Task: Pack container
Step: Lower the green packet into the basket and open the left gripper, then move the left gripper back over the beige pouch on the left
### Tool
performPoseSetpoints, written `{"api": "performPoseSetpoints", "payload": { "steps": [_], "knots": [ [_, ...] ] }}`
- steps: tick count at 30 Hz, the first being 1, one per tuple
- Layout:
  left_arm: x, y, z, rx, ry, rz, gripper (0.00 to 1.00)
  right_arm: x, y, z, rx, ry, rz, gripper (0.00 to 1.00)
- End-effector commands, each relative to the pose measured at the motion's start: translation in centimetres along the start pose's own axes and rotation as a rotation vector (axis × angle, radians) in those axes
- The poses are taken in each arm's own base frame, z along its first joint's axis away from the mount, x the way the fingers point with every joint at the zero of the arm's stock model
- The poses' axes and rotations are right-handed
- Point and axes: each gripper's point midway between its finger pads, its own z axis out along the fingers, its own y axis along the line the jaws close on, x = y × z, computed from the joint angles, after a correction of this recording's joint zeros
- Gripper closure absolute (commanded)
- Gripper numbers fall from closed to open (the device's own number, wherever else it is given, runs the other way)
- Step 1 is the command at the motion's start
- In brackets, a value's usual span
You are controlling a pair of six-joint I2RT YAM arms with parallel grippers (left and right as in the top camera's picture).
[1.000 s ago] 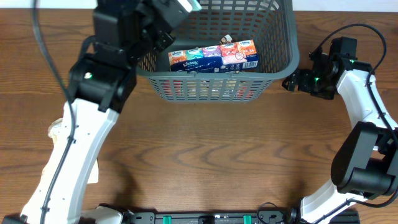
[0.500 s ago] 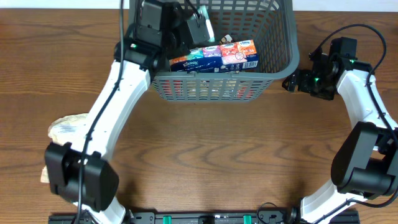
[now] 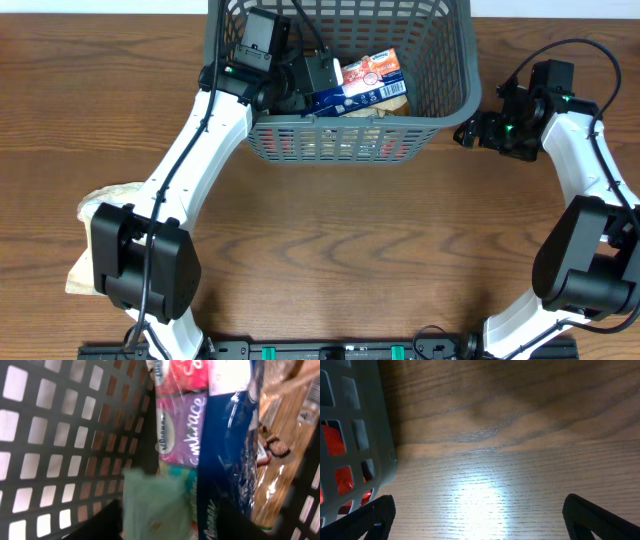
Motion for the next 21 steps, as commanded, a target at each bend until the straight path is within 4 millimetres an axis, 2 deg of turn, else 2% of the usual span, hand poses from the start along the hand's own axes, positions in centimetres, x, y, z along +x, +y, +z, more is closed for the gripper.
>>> {"api": "performPoseSetpoints", "payload": {
  "steps": [1, 6, 9, 12, 16, 21],
  "knots": [
    [-0.3, 0.6, -0.4, -0.014, -0.01, -0.043, 0.01, 0.5, 0.3, 0.3, -0.006, 0.018, -0.017, 0.01],
    [0.8, 2.4, -1.5, -0.088, 0.026, -0.18, 0.01, 0.7, 0.3, 0.3, -0.006, 0.029, -0.025, 0.01],
    [1.6, 4.3, -3.6, -0.161, 0.035, -0.26, 0.01, 0.7, 0.3, 0.3, -0.006, 0.029, -0.025, 0.01],
    [2.3, 6.7, -6.7, -0.24, 0.013, -0.35, 0.01, 0.7, 0.3, 0.3, -0.006, 0.029, -0.025, 0.01],
    [3.9, 9.9, -12.4, -0.363, -0.028, -0.484, 0.01, 0.7, 0.3, 0.3, -0.006, 0.028, -0.032, 0.01],
    [5.0, 12.0, -18.7, -0.49, -0.076, -0.56, 0.01, 0.7, 0.3, 0.3, -0.006, 0.028, -0.033, 0.01]
  ]
}}
